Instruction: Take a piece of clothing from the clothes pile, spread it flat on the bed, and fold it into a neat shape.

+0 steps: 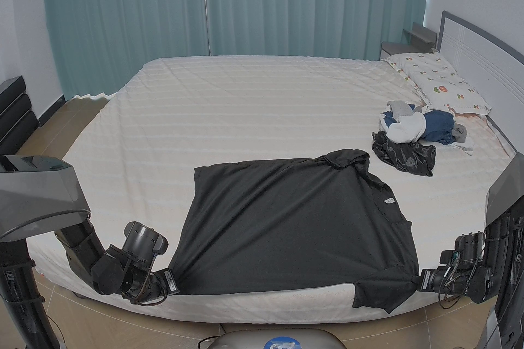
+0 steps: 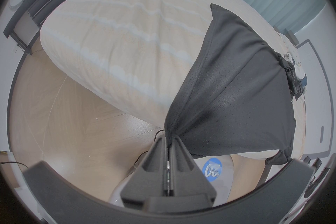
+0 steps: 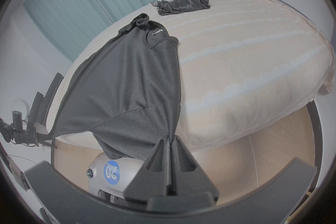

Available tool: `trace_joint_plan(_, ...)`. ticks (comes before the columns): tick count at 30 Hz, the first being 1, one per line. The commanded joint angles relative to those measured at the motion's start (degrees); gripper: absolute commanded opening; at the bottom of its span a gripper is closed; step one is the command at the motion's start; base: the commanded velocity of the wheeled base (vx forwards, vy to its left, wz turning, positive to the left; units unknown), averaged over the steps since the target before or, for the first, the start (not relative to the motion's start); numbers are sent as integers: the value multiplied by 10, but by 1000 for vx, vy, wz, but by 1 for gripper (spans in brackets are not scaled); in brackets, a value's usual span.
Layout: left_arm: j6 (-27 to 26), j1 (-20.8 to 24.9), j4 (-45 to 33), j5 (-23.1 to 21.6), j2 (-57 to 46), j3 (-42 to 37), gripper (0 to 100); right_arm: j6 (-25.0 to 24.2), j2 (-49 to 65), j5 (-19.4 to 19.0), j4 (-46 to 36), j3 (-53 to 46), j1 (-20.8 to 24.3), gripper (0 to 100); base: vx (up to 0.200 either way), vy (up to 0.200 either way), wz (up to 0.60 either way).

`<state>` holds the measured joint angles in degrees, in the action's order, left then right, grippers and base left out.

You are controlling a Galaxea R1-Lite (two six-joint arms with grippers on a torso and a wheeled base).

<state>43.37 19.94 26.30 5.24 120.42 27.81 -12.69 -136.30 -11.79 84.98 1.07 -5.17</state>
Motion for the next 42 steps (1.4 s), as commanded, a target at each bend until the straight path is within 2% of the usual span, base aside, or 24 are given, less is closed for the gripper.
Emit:
trace_joint_plan(1,0,1,2,0,0,-1,0,0,4,0,3,-11,3,0,0,0,0)
trace_joint_plan(2,0,1,2,0,0,2,0,1,3,0,4,-8,2,0,0,0,0)
trace_joint_plan(3,0,1,2,0,0,3,100,1,2,0,5,-6,2,0,0,0,0)
trace_joint_plan(4,0,1,3,0,0,4,100,1,2,0,6,-5,2,100,0,0,0)
trace_joint_plan(12,6,-12,5,-2,-34,7,100,-10,44,-5,46,18,-19,100,0,0,0)
trace_joint_plan(17,11,-36,2,-15,-64,37,100,-63,86,-4,46,60,-17,100,0,0,0)
trace_joint_plan(19,33,-43,6,-31,-70,59,100,-94,100,-3,44,79,-8,100,0,0,0)
trace_joint_plan(22,46,-55,17,-60,-69,83,100,-108,101,-3,44,93,7,100,0,0,0)
trace_joint_plan(26,64,-61,19,-83,-62,104,100,-129,101,0,41,128,17,100,200,0,0)
trace_joint_plan(30,65,-60,19,-85,-45,126,100,-141,100,1,-10,182,32,100,200,0,0)
trace_joint_plan(37,68,-61,15,-84,3,190,100,-200,98,20,-92,258,65,100,200,0,0)
trace_joint_plan(40,68,-60,18,-83,18,207,100,-202,96,22,-97,261,73,100,0,0,0)
trace_joint_plan(42,68,-61,15,-82,46,256,100,-205,92,22,-97,258,83,100,0,0,0)
